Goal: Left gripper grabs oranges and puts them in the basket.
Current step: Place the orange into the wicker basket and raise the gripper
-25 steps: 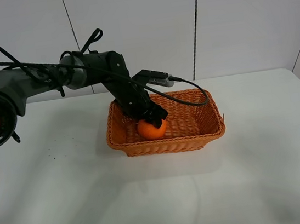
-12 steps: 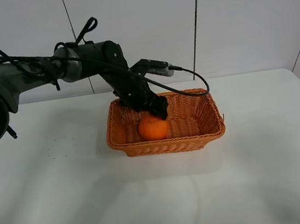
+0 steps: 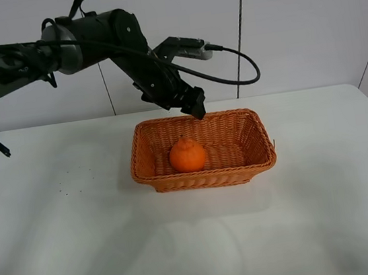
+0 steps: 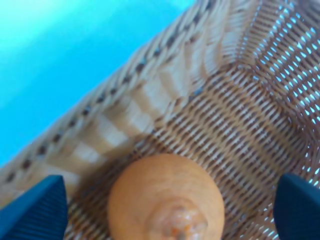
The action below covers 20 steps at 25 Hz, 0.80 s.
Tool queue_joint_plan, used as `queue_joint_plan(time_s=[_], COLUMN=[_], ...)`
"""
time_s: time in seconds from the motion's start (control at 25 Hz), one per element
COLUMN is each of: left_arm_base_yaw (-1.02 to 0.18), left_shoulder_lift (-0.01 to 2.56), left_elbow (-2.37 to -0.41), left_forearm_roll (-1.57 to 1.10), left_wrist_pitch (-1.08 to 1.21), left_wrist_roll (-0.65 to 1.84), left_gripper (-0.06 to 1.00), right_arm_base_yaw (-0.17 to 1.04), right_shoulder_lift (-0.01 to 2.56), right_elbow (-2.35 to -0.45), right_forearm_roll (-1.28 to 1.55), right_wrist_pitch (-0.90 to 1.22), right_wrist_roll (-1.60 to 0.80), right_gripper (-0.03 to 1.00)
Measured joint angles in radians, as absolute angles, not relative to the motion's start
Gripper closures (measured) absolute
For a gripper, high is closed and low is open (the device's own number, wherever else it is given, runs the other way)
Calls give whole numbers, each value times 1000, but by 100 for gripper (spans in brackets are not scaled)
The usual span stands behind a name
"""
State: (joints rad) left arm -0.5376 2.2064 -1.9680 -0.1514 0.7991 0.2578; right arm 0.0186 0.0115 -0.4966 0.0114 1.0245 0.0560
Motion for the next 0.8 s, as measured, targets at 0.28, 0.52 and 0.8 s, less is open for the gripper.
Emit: queue_joint_plan(time_s=[0.28, 0.52, 0.8], left_arm_base_yaw=[-509, -383, -201], left_shoulder_lift=[2153, 2132, 2092], left_elbow=[-1989, -1991, -1991], left_forearm_roll=[-8, 8, 25], left_wrist_pitch=[869, 925, 944], left_wrist_roll=[167, 153, 151], left_gripper=[1, 1, 1], right_arm_base_yaw=[19, 19, 19], right_shoulder_lift=[12, 12, 12], right_elbow=[-497, -497, -497], right_forearm_roll=[11, 11, 11], right_wrist_pitch=[1024, 1024, 1024], right_wrist_roll=[56, 56, 56], right_gripper=[27, 27, 27])
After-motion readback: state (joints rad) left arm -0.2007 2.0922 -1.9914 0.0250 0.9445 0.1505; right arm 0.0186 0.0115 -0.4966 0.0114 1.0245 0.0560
